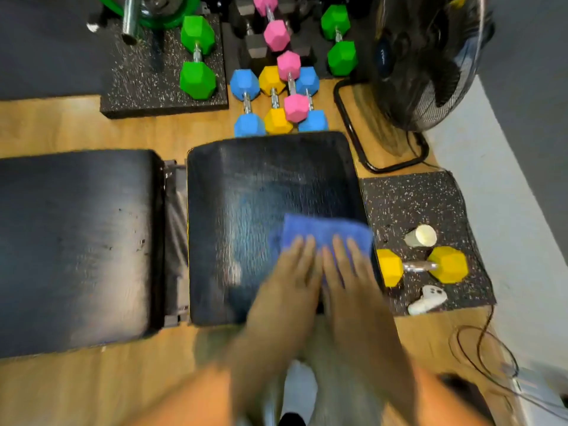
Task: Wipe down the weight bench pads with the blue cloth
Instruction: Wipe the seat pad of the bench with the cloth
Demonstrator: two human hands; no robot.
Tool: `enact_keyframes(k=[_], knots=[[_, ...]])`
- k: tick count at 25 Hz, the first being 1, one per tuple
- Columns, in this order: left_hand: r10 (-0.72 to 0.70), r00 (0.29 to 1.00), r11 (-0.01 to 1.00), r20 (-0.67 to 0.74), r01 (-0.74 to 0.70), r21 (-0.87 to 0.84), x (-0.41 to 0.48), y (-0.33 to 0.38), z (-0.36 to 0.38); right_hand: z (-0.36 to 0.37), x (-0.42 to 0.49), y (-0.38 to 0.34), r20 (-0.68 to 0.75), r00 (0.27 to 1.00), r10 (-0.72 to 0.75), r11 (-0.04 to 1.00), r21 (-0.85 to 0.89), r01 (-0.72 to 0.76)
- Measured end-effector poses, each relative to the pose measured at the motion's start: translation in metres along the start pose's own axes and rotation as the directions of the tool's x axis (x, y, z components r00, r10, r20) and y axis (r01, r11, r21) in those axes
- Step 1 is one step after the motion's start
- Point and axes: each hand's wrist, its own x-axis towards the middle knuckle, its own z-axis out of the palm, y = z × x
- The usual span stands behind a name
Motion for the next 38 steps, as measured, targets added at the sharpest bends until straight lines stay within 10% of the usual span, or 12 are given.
enact_keyframes(k=[5,10,17,25,28,34,38], knots=[[0.018,1.0,0.999,-0.013,-0.018,0.034,0.051,-0.017,0.001,-0.013,0.049,0.028,-0.013,1.0,-0.001,1.0,0.012,0.002],[-0.267,0.963,0.963,-0.025,0.268,0.017,0.169,-0.083,-0.043,-0.043,0.208,0.068,0.079,0.997,0.024,1.0,-0.015,-0.023],[-0.111,0.994,0.993,-0.012,0.111,-0.043,0.071,-0.024,-0.011,-0.039,0.069,0.047,0.118,0.992,-0.035,0.999,-0.025,0.038],[-0.416,0.897,0.9,-0.147,0.384,-0.206,0.126,-0.171,-0.035,-0.092,0.254,-0.006,0.136,0.963,-0.233,0.972,0.06,0.227],[-0.452,0.892,0.848,0.013,0.434,-0.305,0.091,-0.236,-0.034,-0.103,0.277,-0.071,0.214,0.931,-0.295,0.956,0.065,0.288],[-0.412,0.902,0.911,0.127,0.411,0.032,0.061,-0.273,-0.027,-0.091,0.276,-0.115,0.184,0.94,-0.286,0.958,0.073,0.277],[-0.224,0.97,0.956,0.098,0.238,-0.171,0.126,-0.227,-0.046,-0.089,0.26,-0.033,0.104,0.985,-0.138,0.989,0.076,0.13]])
